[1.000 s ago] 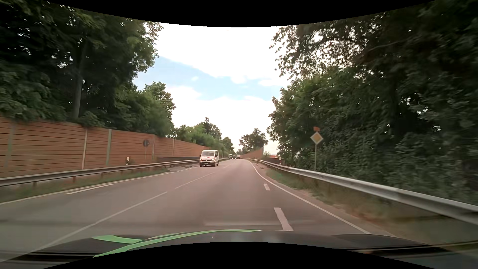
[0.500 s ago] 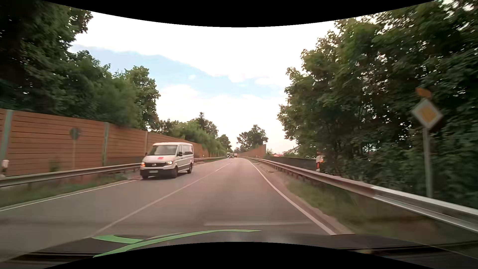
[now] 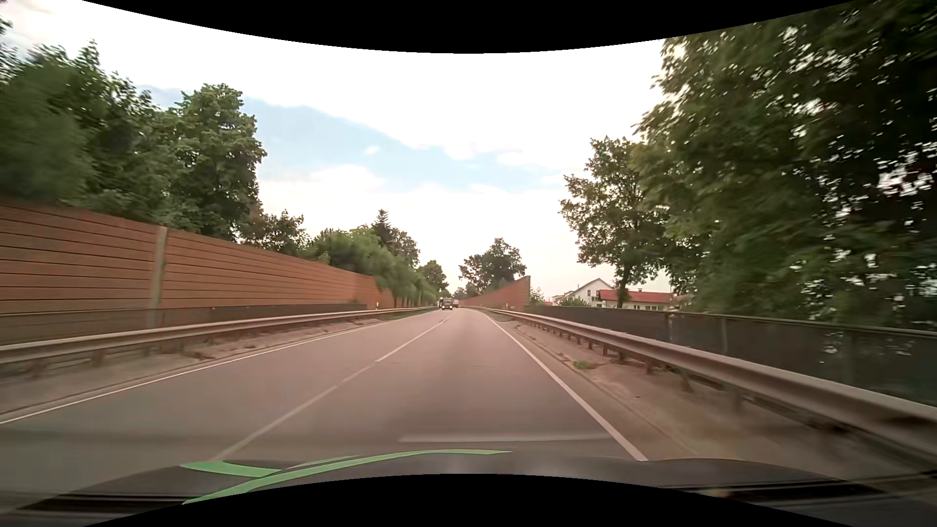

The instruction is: Follow the waypoints while adhering to traffic rules and regulations

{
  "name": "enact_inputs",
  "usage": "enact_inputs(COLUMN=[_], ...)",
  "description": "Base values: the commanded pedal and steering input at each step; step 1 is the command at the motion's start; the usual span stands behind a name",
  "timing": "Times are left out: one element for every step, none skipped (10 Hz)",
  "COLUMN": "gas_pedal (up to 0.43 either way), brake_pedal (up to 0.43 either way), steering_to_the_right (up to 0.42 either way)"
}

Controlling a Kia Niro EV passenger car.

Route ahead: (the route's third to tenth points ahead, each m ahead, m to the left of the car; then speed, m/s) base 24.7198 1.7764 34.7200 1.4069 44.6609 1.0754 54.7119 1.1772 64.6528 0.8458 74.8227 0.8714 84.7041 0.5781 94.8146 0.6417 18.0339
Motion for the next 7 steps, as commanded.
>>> enact_inputs(gas_pedal=[0.37, 0.378, 0.378, 0.378, 0.378, 0.378, 0.378], brake_pedal=[0.0, 0.0, 0.0, 0.0, 0.0, 0.0, 0.0], steering_to_the_right=[0.01, 0.01, 0.009, 0.008, 0.006, 0.004, 0.001])
